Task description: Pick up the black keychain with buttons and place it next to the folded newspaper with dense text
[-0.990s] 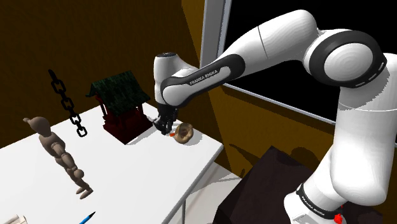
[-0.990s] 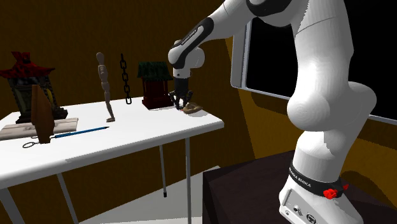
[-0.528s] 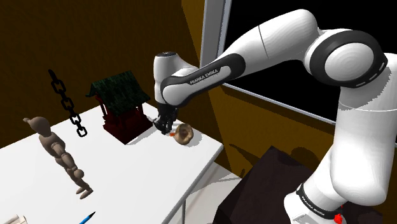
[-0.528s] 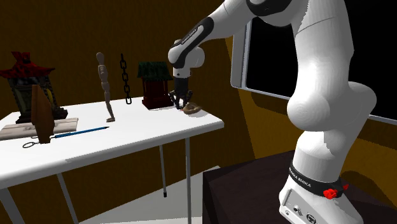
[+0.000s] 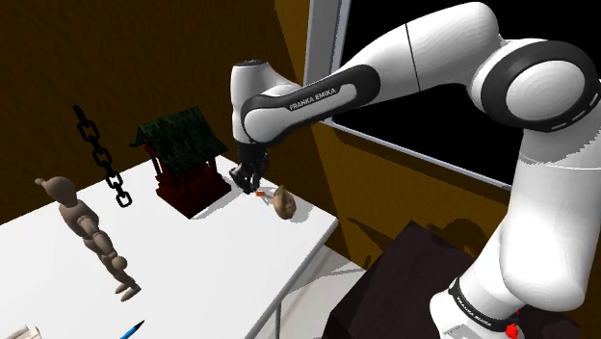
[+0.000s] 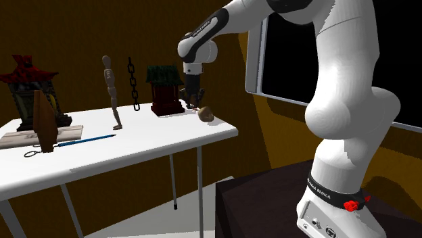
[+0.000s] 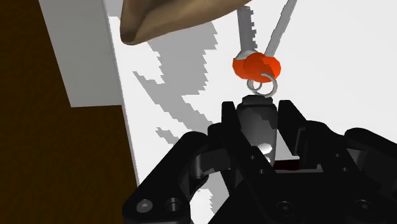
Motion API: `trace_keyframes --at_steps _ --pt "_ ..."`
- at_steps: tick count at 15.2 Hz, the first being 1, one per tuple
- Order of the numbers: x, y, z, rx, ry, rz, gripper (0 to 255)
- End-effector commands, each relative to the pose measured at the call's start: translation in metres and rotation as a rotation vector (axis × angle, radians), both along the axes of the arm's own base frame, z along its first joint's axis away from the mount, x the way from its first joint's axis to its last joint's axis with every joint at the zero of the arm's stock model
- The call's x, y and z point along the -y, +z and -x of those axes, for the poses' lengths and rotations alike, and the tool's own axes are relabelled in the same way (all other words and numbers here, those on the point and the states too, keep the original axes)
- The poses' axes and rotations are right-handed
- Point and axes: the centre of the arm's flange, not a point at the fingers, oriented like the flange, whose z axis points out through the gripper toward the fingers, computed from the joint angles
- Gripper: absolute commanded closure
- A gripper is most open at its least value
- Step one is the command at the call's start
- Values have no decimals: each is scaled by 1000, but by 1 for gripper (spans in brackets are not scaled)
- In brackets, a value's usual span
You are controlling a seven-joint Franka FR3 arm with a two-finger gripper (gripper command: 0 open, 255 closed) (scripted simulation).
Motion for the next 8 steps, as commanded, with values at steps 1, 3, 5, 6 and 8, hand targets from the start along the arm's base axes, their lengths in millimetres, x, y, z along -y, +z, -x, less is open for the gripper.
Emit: trace_keyframes --at_steps 1,3,5,6,8 --pt "0 12 1 0 0 0 255" --pt "0 22 1 0 0 0 255" --pt "0 33 1 0 0 0 255" --pt "0 38 1 0 0 0 255" --pt "0 49 1 0 0 0 255"
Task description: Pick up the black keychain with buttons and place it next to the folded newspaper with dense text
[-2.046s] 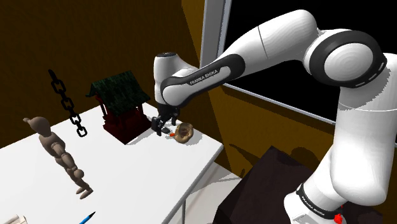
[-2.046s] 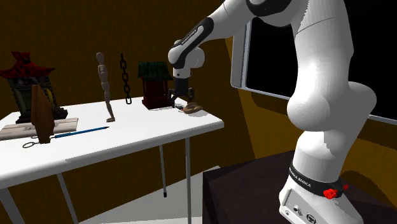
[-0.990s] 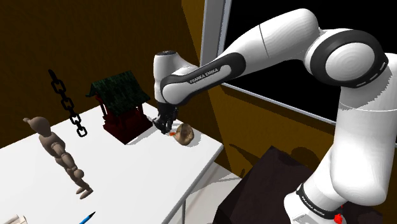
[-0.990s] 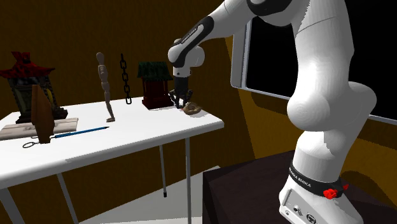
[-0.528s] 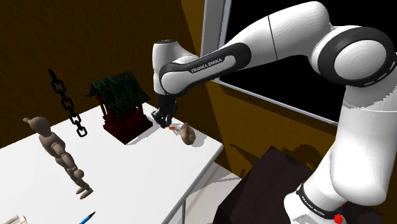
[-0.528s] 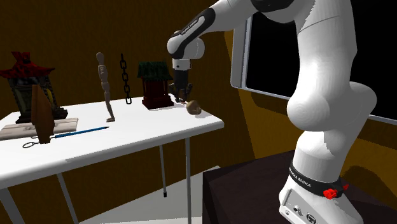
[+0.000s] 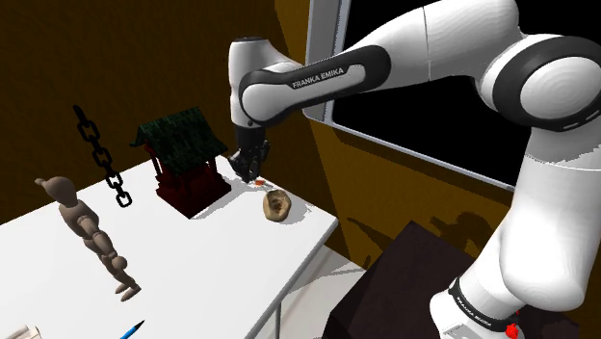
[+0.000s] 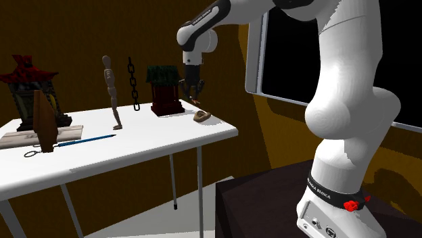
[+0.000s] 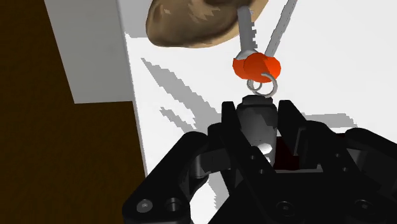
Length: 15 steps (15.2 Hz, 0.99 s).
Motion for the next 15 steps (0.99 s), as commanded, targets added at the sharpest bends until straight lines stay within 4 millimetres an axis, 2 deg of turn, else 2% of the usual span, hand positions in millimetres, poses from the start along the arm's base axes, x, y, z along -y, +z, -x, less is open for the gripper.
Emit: trace_keyframes --at_steps 1,5,15 --pt "0 10 0 0 0 0 255" --pt "0 30 0 0 0 0 255" --pt "-116 30 63 0 0 0 255"
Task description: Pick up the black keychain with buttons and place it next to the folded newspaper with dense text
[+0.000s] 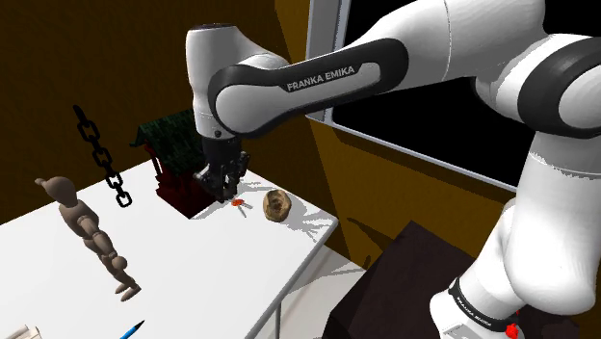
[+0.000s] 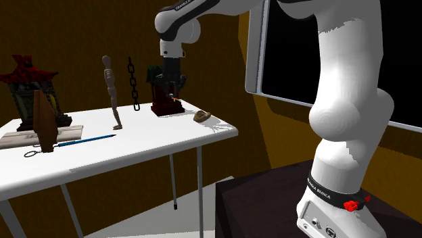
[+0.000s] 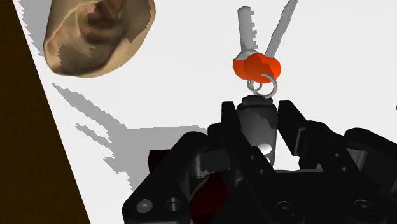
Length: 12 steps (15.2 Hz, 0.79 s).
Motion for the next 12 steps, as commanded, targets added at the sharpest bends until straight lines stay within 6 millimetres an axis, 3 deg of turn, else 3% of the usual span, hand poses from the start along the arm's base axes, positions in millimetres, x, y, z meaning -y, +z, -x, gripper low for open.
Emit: trace_keyframes --at_steps 1,12 --pt "-23 -2 14 0 -1 0 255" --pt "-151 -2 83 0 -1 0 255"
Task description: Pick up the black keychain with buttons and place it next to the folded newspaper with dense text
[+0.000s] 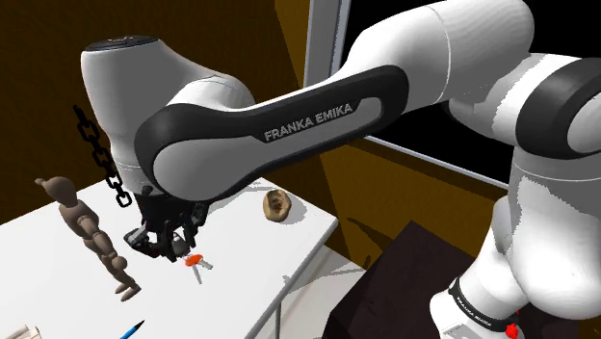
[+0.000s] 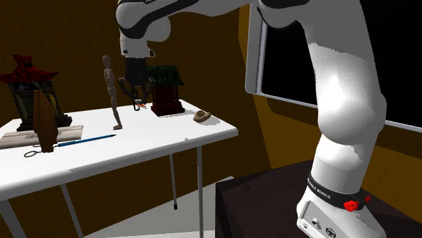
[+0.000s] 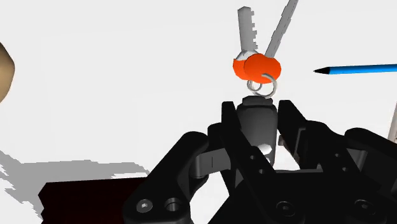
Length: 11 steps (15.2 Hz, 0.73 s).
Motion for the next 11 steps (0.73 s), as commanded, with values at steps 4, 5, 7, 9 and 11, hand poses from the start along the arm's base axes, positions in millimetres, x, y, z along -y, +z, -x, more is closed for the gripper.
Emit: trace_keyframes --at_steps 4,5,7,9,11 --pt "-58 0 33 0 -1 0 255" --pt "-70 0 40 0 -1 0 255" --pt "-93 0 52 0 -1 0 255" --pt "-116 0 65 0 -1 0 255" --pt "-139 0 77 0 -1 0 255"
